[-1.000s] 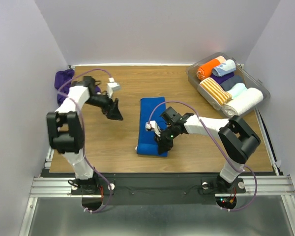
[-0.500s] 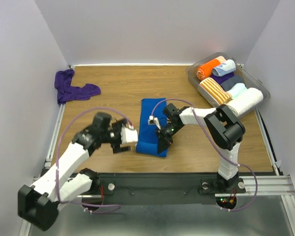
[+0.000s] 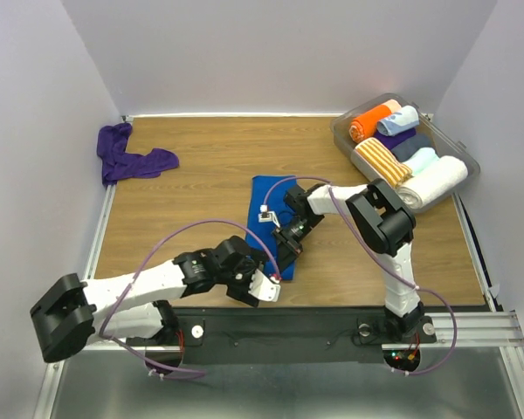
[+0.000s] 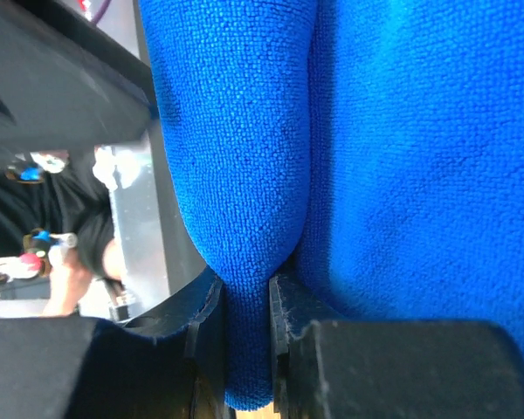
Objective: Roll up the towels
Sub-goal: Roll the towel
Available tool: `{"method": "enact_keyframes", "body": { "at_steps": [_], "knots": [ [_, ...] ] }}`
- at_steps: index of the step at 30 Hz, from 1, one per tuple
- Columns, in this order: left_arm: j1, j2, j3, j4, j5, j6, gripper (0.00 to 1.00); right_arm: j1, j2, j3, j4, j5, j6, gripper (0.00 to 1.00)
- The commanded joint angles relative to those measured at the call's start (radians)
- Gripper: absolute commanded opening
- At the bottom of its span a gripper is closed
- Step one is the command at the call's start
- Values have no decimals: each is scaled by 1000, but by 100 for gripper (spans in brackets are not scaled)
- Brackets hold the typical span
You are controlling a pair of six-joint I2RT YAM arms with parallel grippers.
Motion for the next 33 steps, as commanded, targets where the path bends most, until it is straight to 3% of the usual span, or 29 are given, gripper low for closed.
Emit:
{"method": "enact_keyframes", "body": {
  "at_steps": [1, 4, 8, 9, 12, 16, 17, 21, 23, 24, 29, 30, 33],
  "knots": [
    [-42, 59, 63, 106, -20, -19, 94, 1, 59, 48, -101, 10, -85, 10],
    [-56, 149, 60, 138, -63, -10, 88, 0, 88, 89, -161, 3, -148, 11],
    [-56, 205, 43, 146, -104, 1, 68, 0, 117, 126, -207, 15, -191, 12],
    [-54, 209, 43, 145, -104, -5, 57, -3, 115, 129, -208, 16, -193, 12],
    [-56, 224, 61, 126, -104, -43, 45, -14, 97, 138, -207, 29, -196, 14],
    [-54, 249, 82, 68, -86, -112, 35, -22, 89, 172, -213, 56, -185, 17],
    [-56, 252, 86, 56, -75, -120, 32, -23, 91, 183, -216, 62, -182, 20],
    [-56, 263, 112, -27, 15, -151, 12, -49, 63, 238, -230, 114, -175, 48],
    [-50, 277, 144, -103, 57, -142, 8, -62, 45, 287, -230, 153, -168, 56],
    [-45, 290, 153, -120, 95, -142, 6, -69, 28, 310, -228, 156, -153, 67],
    [1, 333, 199, -200, 197, -151, 2, -149, -1, 437, -227, 162, -96, 76],
    [13, 347, 208, -208, 221, -152, 2, -163, -6, 475, -227, 164, -77, 85],
    [86, 395, 265, -254, 293, -155, 2, -212, -35, 543, -225, 168, -41, 87]
  ]
}}
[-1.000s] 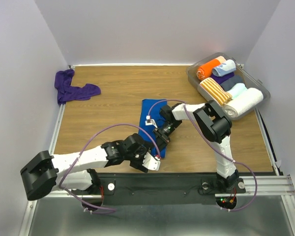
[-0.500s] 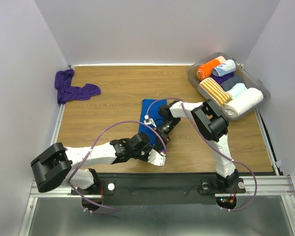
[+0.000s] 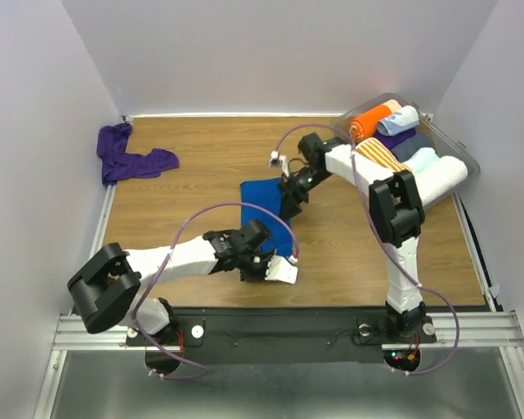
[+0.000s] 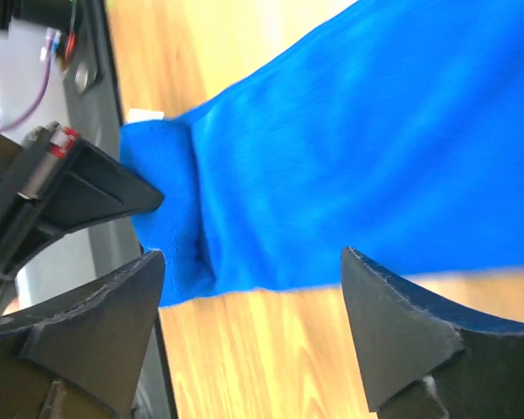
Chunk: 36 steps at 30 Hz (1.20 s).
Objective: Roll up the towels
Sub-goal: Roll the towel
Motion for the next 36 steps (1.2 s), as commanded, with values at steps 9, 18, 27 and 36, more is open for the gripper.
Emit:
{"method": "enact_keyframes", "body": {
  "at_steps": [9, 18, 27, 36],
  "knots": [
    [321, 412, 352, -450, 440, 45, 2, -127, -335, 24, 134, 158, 159, 100],
    [506, 832, 711, -795, 568, 209, 5, -80, -630, -240, 138, 345, 94, 100],
    [539, 999, 884, -867, 557, 208, 8, 332, -712, -556, 440, 748, 102, 100],
    [546, 1008, 869, -867, 569, 220, 11, 511, -543, -614, 599, 914, -31, 96]
  ]
}}
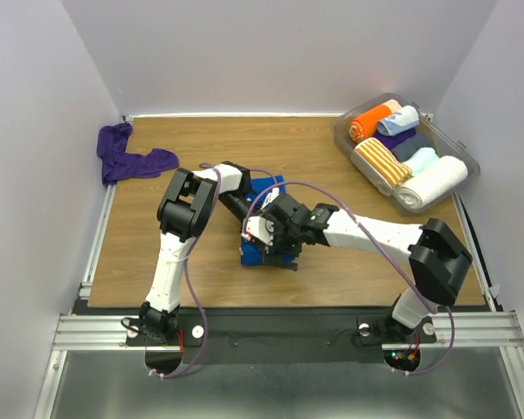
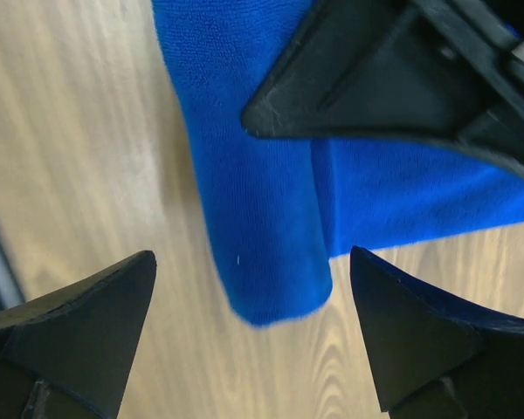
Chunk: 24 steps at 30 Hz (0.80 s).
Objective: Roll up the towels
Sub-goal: Roll the towel
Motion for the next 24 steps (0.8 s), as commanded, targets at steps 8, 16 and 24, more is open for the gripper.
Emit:
{"method": "enact_keyframes", "body": {
  "at_steps": [8, 16, 24],
  "knots": [
    [23, 46, -14, 96, -191, 90, 14, 78, 100, -92, 201, 103, -112, 58],
    [69, -139, -93, 96, -119, 124, 40, 69, 89, -120, 146, -58, -72, 2],
    [216, -414, -124, 96, -111, 68, 55, 3, 140, -34, -44, -310, -43, 1]
  ]
}}
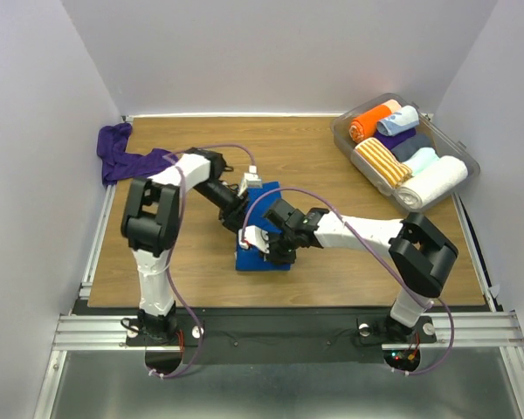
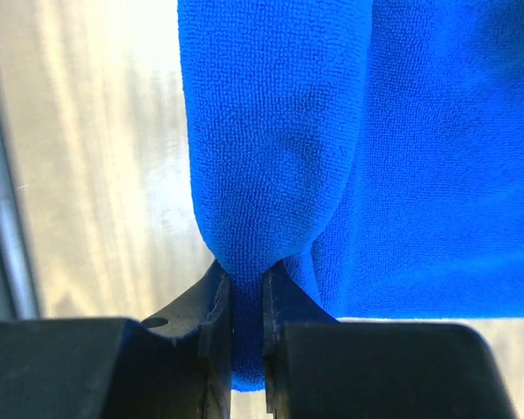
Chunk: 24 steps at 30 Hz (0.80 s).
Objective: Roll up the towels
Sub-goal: Roll the towel
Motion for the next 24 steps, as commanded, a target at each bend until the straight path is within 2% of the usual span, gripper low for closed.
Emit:
{"method": "enact_keyframes", "body": {
  "at_steps": [1, 2, 6, 7, 10, 11, 12, 13, 14, 16, 17, 19, 21, 23, 24],
  "knots": [
    [131, -154, 7, 10, -22, 2, 56, -29, 52, 41, -183, -189, 43, 1],
    [198, -189, 4, 16, -21, 2, 56, -40, 64, 52, -211, -229, 47, 1],
    [338, -311, -34, 68, 1, -9, 59, -93, 148, 138, -298, -349, 69, 1],
    [407, -344, -46, 85, -13, -18, 60, -109, 175, 159, -345, -369, 69, 1],
    [446, -514, -142, 186, -93, -6, 64, -139, 288, 267, -438, -444, 54, 1],
    [444, -571, -228, 267, -117, 0, 66, -145, 313, 296, -491, -484, 52, 1],
    [444, -688, -277, 312, -149, 3, 69, -153, 357, 336, -511, -507, 52, 1],
    [441, -750, -326, 357, -169, 8, 76, -170, 371, 351, -525, -528, 60, 1],
    [419, -808, -424, 427, -188, 19, 79, -179, 386, 364, -544, -565, 64, 1],
    [369, -967, -517, 481, -276, 48, 83, -193, 425, 402, -559, -585, 77, 2],
    [283, -1017, -602, 528, -310, 49, 84, -198, 439, 414, -577, -603, 81, 2],
    [177, -1149, -720, 597, -417, 33, 87, -216, 494, 462, -622, -633, 86, 4],
    [15, -1239, -781, 641, -478, 19, 90, -228, 538, 497, -672, -676, 71, 7],
    [-83, -1264, -824, 688, -568, -27, 92, -251, 594, 529, -720, -706, 58, 8],
    [-181, -1257, -847, 719, -593, -33, 92, -259, 609, 539, -734, -729, 49, 9]
  ]
}}
